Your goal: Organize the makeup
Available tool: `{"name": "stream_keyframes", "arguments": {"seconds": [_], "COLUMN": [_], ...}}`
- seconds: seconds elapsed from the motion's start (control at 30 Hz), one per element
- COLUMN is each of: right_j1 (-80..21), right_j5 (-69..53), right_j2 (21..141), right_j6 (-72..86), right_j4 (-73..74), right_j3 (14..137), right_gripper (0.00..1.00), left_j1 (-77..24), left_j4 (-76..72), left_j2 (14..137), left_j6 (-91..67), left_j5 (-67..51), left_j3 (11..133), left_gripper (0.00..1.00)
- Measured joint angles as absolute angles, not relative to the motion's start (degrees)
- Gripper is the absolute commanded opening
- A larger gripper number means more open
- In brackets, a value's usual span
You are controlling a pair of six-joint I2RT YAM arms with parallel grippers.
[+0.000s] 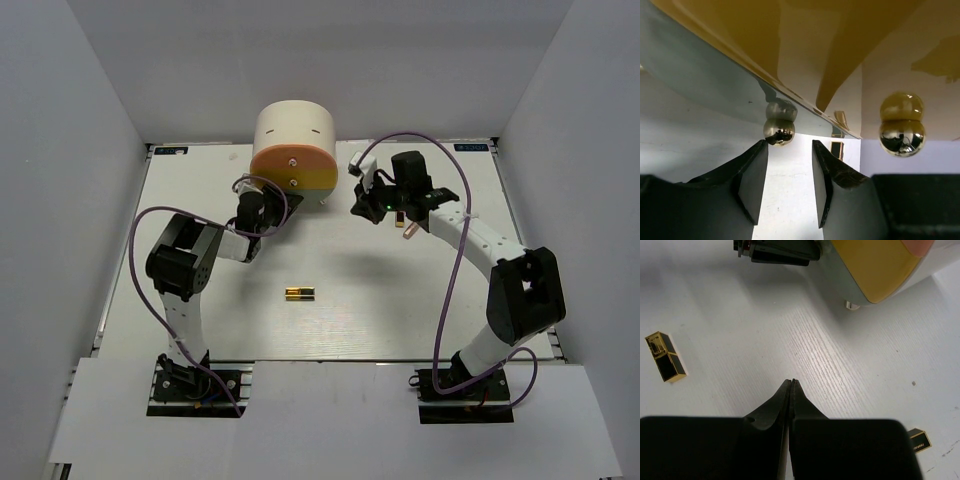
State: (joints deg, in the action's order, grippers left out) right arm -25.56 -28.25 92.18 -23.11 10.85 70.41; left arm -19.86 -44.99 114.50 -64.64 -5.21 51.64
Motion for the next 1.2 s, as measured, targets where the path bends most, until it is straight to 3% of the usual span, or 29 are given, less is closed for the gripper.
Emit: {"name": "stream_keyframes", "arguments": {"seconds": [0.63, 1.2], "right_j1": [-25.4, -25.2], "right_j5": [-28.7, -28.6], "right_j2": [91.1, 89.8], "right_j6": [-23.3, -24.4], "right_j4": [11.2, 11.9], "right_j3": [69.3, 67.7], "right_gripper": [0.0, 0.0], "left_j1": [-21.6, -22.7], "left_j4": [-42.0, -43.0], "left_j2": [114.9, 115.1], "left_j6": [-64.6, -64.6], "left_j5": [3.7, 5.6], "left_j3": [53.1, 52.9], "left_gripper": [0.46, 0.27]}}
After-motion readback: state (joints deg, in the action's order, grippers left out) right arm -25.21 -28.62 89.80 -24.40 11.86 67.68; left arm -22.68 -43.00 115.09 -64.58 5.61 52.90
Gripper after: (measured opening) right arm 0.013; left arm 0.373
